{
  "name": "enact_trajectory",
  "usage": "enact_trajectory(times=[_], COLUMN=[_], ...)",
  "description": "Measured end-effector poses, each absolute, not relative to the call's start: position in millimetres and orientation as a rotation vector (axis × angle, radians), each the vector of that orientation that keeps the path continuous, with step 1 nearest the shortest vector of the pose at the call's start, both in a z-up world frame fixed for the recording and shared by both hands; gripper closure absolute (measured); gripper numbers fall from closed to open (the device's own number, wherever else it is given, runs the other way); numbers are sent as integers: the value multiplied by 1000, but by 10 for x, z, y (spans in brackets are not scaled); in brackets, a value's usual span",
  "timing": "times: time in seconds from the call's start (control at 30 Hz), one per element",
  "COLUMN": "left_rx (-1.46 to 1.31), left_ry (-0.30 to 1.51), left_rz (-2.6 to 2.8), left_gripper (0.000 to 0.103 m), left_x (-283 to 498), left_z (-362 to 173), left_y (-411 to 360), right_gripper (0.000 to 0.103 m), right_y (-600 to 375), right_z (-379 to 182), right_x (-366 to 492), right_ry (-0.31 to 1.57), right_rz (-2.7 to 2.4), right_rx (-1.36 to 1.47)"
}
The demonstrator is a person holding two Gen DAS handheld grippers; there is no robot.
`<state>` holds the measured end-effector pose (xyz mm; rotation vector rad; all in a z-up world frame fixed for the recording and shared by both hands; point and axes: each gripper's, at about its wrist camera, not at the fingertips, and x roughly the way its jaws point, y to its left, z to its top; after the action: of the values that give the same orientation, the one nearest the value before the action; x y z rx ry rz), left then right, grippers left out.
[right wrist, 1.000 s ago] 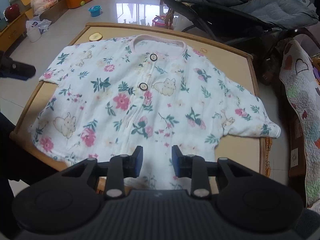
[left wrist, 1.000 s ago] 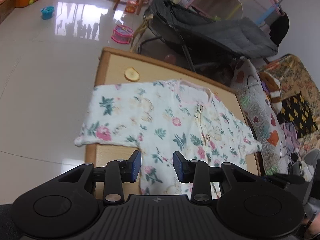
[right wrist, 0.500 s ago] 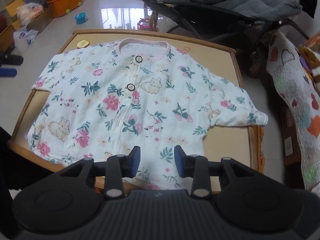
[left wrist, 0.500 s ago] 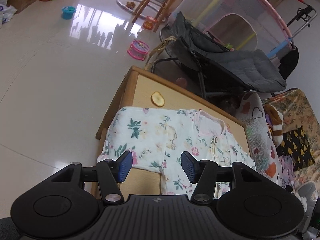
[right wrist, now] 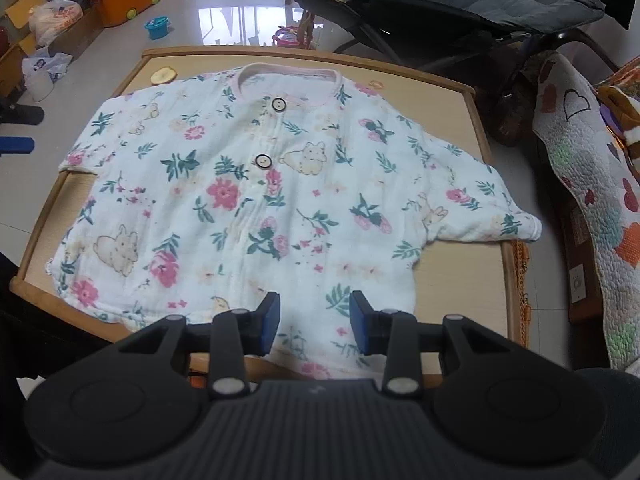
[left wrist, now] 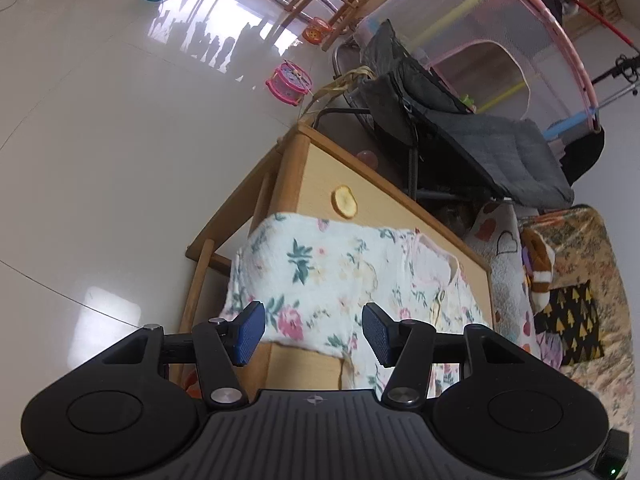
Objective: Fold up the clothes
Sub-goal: 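Move the left tool to the sleeve cuff nearest it and grasp it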
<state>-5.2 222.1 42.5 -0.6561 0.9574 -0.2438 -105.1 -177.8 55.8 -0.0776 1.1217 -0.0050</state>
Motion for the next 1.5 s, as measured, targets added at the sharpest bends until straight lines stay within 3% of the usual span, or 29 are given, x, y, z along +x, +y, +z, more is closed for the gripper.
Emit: enact_trajectory(times=[0.83,0.97,1.03,1.13,1.5], left_rx=[-750,-784,-764,-744,-722], left_ry=[1080,1076,1071,1074,1080], left_rz=[-257,-269,-284,-287,-292], left_gripper=[48,51,66,79,80], left_x=[572,568,564,562,536], left_z=[-296,-406,-409,-413,-425], left_y=[2272,2243,2199,2166,2135], right_gripper=[65,65,65,65,65], right_y=[-1709,-1680,-1675,-1684,-1778], right_z=[458,429,412,404,429], right_x=[-929,-923,-924,-916,-919], right_ry=[1136,1142,1146,1155,1146], right_rz=[-8,-5,-4,-2,-16], right_rx=[-115,-135,-142,-140,-116])
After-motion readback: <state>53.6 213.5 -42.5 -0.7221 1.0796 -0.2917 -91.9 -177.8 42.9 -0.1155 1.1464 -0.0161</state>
